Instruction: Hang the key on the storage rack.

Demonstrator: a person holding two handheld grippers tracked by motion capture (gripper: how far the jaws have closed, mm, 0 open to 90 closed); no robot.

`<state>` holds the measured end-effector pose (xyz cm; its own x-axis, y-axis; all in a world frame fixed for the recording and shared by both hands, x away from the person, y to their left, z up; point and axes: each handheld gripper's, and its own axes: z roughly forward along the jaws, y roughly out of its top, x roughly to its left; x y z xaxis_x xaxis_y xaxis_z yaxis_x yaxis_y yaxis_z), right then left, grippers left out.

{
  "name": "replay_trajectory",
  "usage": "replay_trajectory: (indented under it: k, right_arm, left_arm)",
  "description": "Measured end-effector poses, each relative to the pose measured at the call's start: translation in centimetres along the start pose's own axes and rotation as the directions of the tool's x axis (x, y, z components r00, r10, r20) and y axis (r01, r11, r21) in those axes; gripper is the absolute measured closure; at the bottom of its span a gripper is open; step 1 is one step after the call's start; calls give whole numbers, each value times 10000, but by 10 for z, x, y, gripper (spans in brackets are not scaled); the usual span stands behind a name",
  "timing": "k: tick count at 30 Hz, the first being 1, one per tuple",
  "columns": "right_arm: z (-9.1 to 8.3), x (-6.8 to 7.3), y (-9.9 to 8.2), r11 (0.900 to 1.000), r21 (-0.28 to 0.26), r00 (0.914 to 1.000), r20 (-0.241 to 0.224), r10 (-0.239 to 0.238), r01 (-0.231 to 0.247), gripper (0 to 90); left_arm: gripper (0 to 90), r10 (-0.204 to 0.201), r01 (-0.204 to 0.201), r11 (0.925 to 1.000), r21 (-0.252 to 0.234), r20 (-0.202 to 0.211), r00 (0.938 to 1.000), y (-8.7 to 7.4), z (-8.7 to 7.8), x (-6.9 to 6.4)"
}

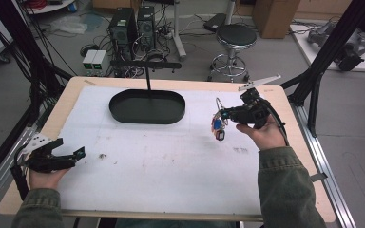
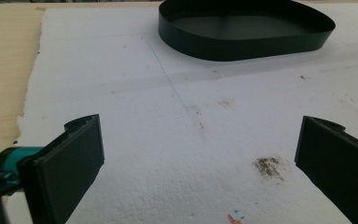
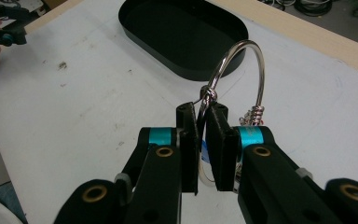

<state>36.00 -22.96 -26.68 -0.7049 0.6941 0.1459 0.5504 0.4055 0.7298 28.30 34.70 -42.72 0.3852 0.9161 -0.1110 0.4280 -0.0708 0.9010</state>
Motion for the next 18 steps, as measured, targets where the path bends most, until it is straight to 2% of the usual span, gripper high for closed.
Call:
replay_trajectory:
  k: [4, 5, 9, 18]
  right_arm:
    - [6, 0, 9, 9999, 44, 9996, -250, -96, 97, 837]
    - [10, 0, 13, 9999, 45, 9990, -435, -132, 134, 837]
    - [17, 0, 19, 9998, 110, 9982, -566, -173, 179, 837]
    - [31, -2, 39, 9995, 242, 9923, -1228, -151, 182, 836]
  left_arm:
    - [17, -40, 40, 10000, -16, 8, 10000, 0, 0, 0]
    - [17, -37, 37, 10000, -12, 3, 10000, 0, 0, 0]
    - [17, -29, 29, 10000, 0, -3, 10000, 0, 0, 1]
    - [17, -26, 26, 10000, 32, -5, 10000, 0, 0, 1]
